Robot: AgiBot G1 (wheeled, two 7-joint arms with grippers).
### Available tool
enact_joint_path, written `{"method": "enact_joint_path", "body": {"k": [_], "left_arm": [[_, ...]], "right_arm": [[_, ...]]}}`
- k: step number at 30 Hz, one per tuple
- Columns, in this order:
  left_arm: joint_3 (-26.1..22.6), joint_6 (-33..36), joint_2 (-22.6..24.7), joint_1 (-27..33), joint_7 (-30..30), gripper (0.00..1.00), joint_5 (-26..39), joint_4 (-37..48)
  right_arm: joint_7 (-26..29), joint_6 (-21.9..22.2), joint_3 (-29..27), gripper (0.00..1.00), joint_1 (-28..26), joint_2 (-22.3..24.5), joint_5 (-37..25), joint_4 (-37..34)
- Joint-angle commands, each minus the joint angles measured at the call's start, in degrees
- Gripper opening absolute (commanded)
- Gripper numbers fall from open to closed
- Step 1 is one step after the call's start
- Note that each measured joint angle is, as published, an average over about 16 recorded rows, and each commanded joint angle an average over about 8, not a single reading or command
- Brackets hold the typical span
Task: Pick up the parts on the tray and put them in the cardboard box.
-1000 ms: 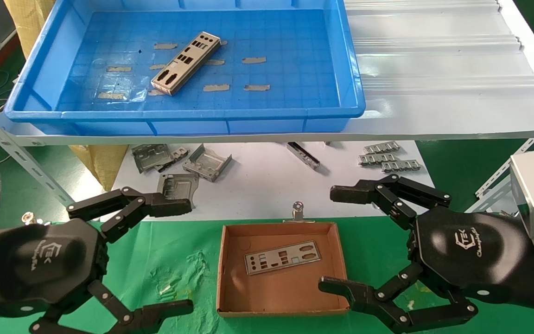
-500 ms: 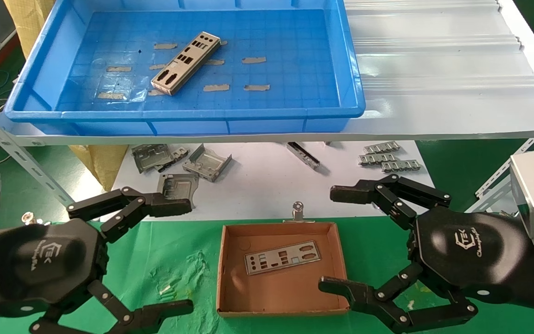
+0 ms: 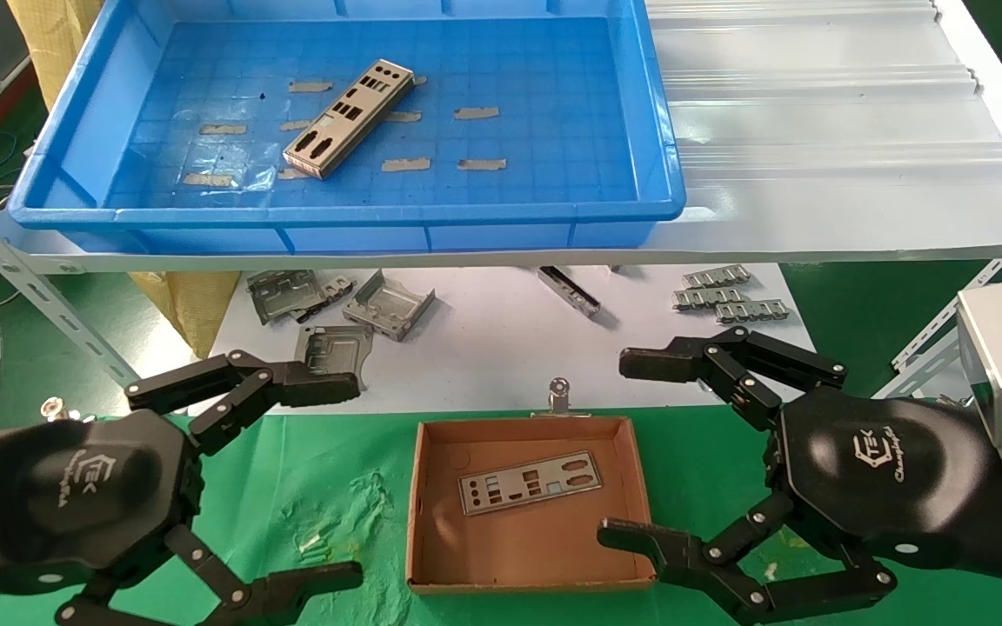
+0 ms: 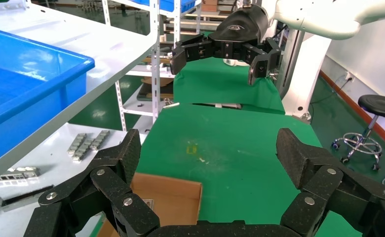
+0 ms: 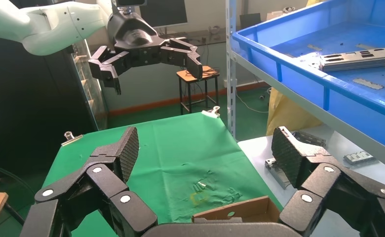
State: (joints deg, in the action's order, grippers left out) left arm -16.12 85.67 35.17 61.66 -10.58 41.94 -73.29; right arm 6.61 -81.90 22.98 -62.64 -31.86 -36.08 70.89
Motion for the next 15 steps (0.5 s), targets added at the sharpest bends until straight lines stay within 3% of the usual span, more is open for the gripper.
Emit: {"method": "enact_joint_path", "body": {"k": [1, 15], "left_arm": [[0.00, 0.00, 0.00, 0.00, 0.00, 1.00, 0.00, 0.00], [0.00, 0.00, 0.00, 0.00, 0.00, 1.00, 0.00, 0.00]], "right_arm": [[0.00, 0.00, 0.00, 1.00, 0.00, 0.00, 0.00, 0.00], [0.00, 0.00, 0.00, 1.00, 0.00, 0.00, 0.00, 0.00]]}}
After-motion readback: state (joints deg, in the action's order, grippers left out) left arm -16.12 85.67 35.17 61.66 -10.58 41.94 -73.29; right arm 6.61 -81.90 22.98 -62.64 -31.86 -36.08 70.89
